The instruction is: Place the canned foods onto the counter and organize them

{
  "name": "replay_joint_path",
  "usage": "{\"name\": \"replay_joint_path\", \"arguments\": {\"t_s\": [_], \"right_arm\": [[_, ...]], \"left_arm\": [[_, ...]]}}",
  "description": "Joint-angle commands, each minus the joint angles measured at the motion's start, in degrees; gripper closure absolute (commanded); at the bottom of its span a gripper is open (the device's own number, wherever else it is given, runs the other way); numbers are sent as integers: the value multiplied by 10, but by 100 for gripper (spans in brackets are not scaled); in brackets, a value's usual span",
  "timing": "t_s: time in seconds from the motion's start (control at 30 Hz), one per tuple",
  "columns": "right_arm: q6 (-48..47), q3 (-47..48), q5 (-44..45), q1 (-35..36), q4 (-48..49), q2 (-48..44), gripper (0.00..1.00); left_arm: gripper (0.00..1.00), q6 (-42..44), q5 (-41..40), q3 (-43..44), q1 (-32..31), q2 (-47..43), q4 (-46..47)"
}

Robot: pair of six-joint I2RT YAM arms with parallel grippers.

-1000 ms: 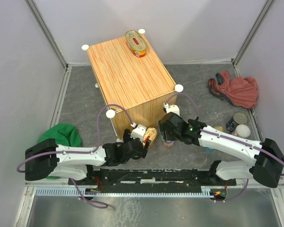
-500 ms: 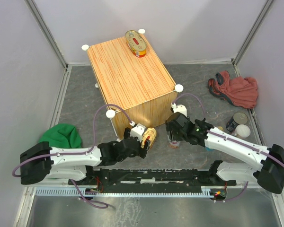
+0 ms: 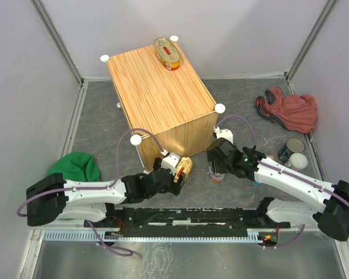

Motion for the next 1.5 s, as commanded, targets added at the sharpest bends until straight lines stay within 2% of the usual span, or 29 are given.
{"name": "replay_joint_path", "arguments": {"t_s": [0.0,0.47,0.67,0.87,1.1,1.47], "right_arm": [[-2,7,20,-3,16,-20,48],[-13,11,21,-7,5,-21,48],[-12,2,18,-13,5,-21,48],[-10,-4,18,-17,6,-20,46],[-12,-5,32,-26,-2,-26,39],[-11,-12,31,-40,-10,-42,26]], "left_arm": [[6,-20,4,10,3,29,32],[7,-28,-23,32,4,114,68],[11,-29,-29,35,3,143,105],[27,-31,-23,34,-2,161,135],[49,-27,-19,45,-15,159,144],[85,-16,-76,104,-81,132,90]]}}
